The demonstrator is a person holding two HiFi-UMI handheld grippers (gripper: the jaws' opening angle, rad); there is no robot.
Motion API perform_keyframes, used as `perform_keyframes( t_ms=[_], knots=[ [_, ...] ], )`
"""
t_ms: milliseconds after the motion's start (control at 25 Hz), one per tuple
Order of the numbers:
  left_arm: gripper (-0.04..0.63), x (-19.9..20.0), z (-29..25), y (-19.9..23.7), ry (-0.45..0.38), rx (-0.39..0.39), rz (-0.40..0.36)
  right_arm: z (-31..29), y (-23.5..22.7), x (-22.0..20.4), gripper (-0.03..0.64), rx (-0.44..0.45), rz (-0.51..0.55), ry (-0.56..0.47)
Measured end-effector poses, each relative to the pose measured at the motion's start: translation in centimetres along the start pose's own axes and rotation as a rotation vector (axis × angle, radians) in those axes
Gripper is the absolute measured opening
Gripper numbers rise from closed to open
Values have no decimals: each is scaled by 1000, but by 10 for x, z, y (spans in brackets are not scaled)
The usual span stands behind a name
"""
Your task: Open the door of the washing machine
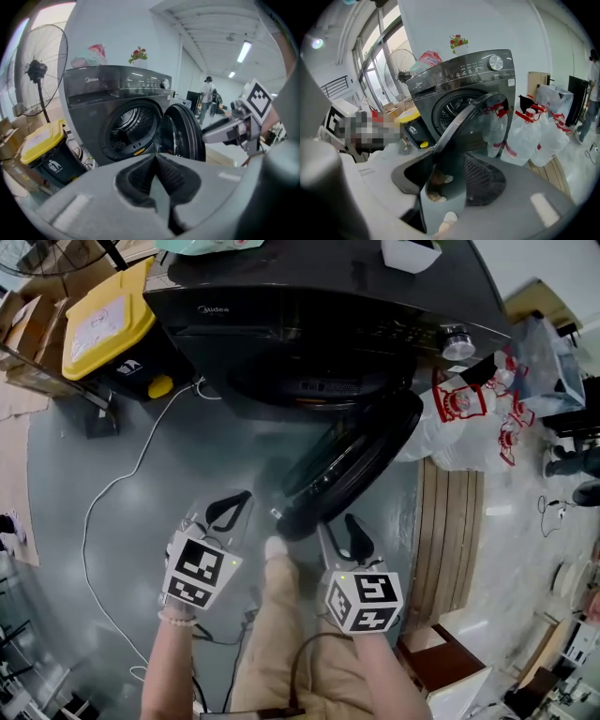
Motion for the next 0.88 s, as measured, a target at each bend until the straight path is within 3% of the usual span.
perform_keyframes(
  t_ms=[360,880],
  knots=[
    [-6,18,-10,-26,-45,-14,38,38,-51,-27,146,-22,31,30],
    [-6,49,-28,-64,-67,-44,30,80,-139,-50,68,-180,73,76]
  ],
)
Point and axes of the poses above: the fingertips, and each gripper's own axes: z backward along the fingers, y to its left, x out of its top, the point moved 1 cm from there along z, backward along the fingers, and after that the axes turned 12 degrees about -x, right-handed, at the moved point
